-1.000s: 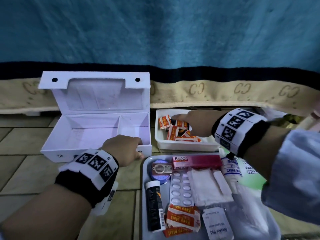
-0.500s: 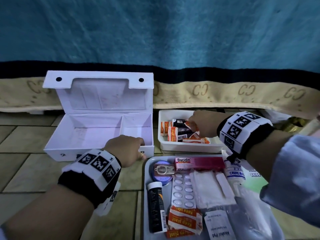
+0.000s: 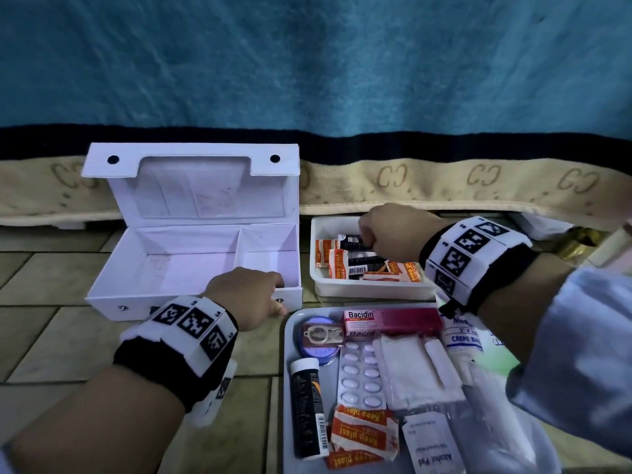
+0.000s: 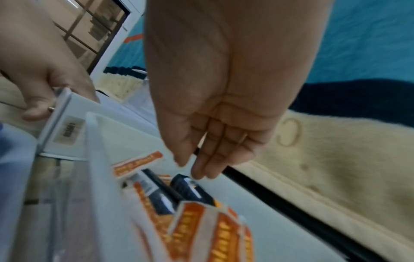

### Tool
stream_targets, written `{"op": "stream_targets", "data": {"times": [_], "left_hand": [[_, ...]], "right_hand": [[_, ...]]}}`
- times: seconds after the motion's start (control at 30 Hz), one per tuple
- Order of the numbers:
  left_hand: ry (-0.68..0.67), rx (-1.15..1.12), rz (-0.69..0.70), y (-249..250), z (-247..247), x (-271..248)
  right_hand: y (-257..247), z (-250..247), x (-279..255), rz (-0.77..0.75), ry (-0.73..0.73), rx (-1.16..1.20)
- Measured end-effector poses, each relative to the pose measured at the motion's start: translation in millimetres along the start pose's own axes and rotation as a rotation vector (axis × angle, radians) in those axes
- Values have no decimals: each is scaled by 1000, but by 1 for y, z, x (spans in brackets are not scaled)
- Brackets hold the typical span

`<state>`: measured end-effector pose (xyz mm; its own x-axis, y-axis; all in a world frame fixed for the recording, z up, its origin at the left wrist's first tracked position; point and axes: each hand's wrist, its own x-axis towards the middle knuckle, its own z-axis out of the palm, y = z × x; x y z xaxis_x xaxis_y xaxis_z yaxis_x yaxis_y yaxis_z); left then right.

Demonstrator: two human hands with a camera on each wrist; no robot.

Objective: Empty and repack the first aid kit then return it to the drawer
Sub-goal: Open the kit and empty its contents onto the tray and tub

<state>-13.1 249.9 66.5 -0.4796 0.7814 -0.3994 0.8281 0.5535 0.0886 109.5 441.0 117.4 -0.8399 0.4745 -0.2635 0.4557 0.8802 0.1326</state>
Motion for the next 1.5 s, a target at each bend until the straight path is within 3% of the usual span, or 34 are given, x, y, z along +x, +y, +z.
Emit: {"op": "stream_targets", "data": {"times": [0.07,0.13,0.4,0.6,0.67,0.8,0.9,0.97,1.07,1.3,1.5], "left_hand": [[0,3,3,0,0,0],[-2,4,4,0,-1,0],[-6,-5,-4,1,-1,-1],[-16,-12,-11,1,-2,-2],[-16,-12,-12,2,-2,-1],[-17,-12,-9,2,-3,-2],[-9,-16,-5,2,-2,-3],[-10,-14,-6,2,-2,-2],[-10,-3,-2,2,-2,-2],[-16,-4,-6,2,-2,-1],[-12,10,-2,1,-1,0]], "right_hand": [[-12,8,4,-90,-92,-16],[-19,18,8,-123,-86,-59],[-15,25,9,-87,-31,-16],[0,9,10,-61,-121,138],[2,5,10,-41,-92,163],[-4,-1,10,-17,97,316],[-14,-2,14,-70,161,190],[-19,3,22,-61,123,19],[-19,18,35,16,29,-47],[-25,24,38,26,-46,-72],[-23,9,20,-46,98,-27]]}}
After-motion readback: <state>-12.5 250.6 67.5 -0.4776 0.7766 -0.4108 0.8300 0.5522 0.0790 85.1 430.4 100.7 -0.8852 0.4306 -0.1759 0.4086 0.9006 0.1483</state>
